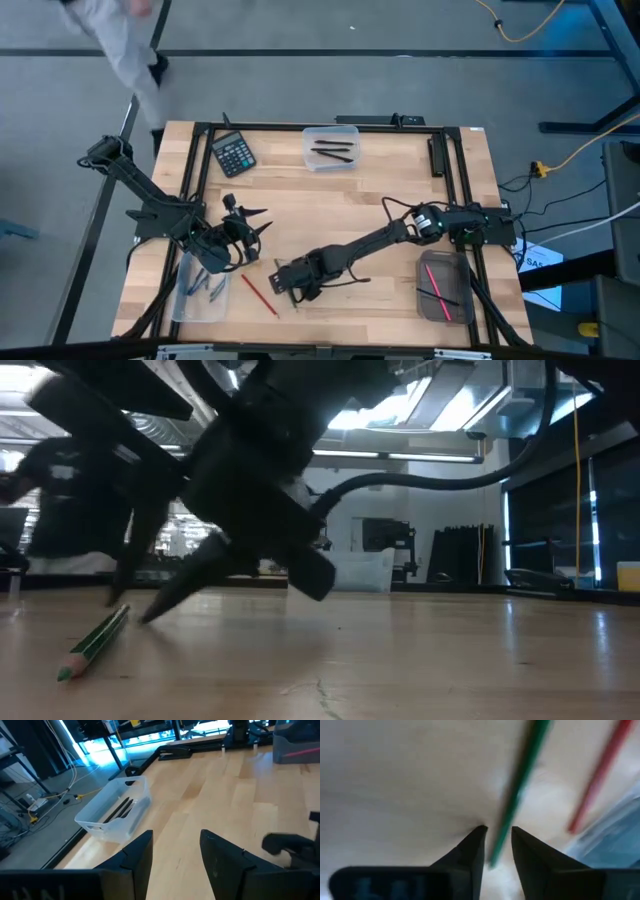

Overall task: Sort crayons/erasers/pens/pencils in bins
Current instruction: Put the green color pencil into the black bin

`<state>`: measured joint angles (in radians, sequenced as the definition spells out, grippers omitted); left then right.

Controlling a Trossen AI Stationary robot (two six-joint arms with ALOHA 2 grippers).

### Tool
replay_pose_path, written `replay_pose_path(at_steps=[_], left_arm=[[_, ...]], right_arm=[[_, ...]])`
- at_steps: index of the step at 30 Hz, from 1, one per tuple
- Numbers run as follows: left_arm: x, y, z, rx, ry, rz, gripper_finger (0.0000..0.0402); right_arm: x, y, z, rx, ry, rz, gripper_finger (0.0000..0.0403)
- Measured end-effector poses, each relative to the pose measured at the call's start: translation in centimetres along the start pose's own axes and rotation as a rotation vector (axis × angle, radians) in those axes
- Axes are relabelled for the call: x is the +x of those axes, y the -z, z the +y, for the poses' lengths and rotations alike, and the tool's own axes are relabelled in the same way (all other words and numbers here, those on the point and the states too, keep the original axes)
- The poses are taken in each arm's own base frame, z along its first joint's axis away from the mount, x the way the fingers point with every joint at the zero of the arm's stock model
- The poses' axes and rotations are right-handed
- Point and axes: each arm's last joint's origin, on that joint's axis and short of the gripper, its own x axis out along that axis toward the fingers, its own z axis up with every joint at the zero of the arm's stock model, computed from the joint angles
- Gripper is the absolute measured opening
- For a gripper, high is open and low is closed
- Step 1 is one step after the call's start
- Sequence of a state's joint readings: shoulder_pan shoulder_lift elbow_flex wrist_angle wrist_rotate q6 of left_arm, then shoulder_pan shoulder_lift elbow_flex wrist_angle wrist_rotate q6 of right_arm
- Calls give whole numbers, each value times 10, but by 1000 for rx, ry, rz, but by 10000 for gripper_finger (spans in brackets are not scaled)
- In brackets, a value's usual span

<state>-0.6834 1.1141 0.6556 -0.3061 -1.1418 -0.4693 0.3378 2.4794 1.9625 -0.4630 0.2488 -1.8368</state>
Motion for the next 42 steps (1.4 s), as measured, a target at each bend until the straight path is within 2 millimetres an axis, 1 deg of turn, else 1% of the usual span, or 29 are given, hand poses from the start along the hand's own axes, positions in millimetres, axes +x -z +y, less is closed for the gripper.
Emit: replay_pose_path(at_steps=[3,5,8,10,12,15,17,22,24,27,28,29,31,33,37,39,42], left_arm=[[0,0,0,-1,7,3,157],[0,0,0,-1,7,3,157],[0,0,0,3,7,4,157],[0,0,0,3,7,3,157],[0,0,0,4,7,4,157],[0,0,0,4,8,4,157],[0,0,0,4,8,4,157],[0,1,0,11,7,7,157],[0,1,0,17,6,10,157],[0,2,1,25,4,14,157],[0,2,1,26,4,15,157],[0,2,1,29,0,15,157],[1,2,2,33,-17,12,157],[3,2,4,35,-36,13,157],[5,2,5,18,-44,18,157],[5,2,4,10,-30,26,157],[5,3,5,17,-30,30,157]], right_arm=[[-2,-2,7,24,-93,43,81],[-2,-3,8,44,-108,53,62],[-6,-7,3,67,-98,62,39],[-7,-9,-3,100,-58,56,32],[-9,-9,-12,170,-1,8,31],[-15,-5,-26,372,96,-100,34],[-18,1,-31,517,108,-152,38],[-24,22,-39,830,128,-174,49],[-27,28,-42,1035,131,-190,50],[-27,33,-43,1437,117,-232,51],[-27,35,-42,1532,85,-255,51],[-26,35,-39,1577,31,-294,51],[-24,32,-34,1591,-71,-382,51],[-20,25,-29,1581,-127,-436,51],[-11,14,-17,1548,-184,-429,51],[-7,14,-11,1553,-208,-409,51],[-7,16,-7,1559,-241,-384,51]])
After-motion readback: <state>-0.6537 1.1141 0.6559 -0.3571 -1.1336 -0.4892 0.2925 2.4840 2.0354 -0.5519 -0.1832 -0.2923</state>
